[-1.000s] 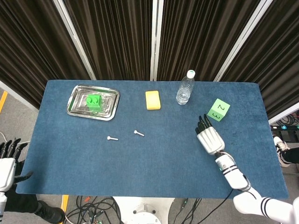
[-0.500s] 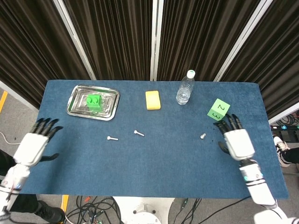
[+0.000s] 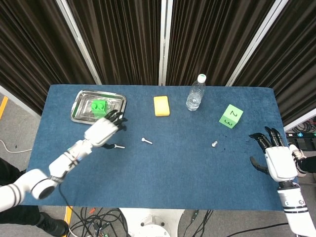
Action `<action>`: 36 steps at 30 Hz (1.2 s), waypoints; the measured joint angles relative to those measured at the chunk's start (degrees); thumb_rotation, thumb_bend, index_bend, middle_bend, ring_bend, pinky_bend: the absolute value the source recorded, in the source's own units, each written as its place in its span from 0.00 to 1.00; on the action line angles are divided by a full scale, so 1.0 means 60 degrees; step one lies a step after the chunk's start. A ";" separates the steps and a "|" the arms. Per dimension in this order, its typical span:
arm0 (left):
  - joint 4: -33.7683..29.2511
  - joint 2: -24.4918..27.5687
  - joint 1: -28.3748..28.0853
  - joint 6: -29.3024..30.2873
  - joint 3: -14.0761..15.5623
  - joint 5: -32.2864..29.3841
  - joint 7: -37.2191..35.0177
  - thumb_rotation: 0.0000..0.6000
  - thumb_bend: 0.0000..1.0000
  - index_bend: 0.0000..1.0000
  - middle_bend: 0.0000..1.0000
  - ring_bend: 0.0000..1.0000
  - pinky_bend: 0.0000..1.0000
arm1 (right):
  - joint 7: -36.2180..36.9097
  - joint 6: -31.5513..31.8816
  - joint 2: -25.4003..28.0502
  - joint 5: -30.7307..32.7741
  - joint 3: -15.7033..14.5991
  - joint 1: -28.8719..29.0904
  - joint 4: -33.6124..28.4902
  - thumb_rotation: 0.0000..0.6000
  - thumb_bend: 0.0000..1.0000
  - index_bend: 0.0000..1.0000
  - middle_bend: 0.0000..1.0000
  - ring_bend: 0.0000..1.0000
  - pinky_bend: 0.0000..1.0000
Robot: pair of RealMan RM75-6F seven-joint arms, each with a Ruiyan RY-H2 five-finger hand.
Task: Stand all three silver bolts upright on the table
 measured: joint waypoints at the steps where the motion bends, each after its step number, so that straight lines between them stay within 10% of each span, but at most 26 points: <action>1: 0.0221 -0.0204 -0.0193 -0.0189 -0.0014 -0.0070 0.0068 1.00 0.16 0.34 0.16 0.03 0.00 | -0.0013 -0.0015 0.0009 -0.0008 0.0005 -0.0013 -0.0018 1.00 0.20 0.22 0.24 0.00 0.00; 36: 0.3373 -0.4535 -0.2863 -0.1312 -0.0159 -0.4189 0.3653 1.00 0.28 0.50 0.16 0.02 0.00 | -0.0030 -0.0603 -0.0005 -0.0026 0.0148 -0.0183 -0.0107 1.00 0.20 0.22 0.22 0.00 0.00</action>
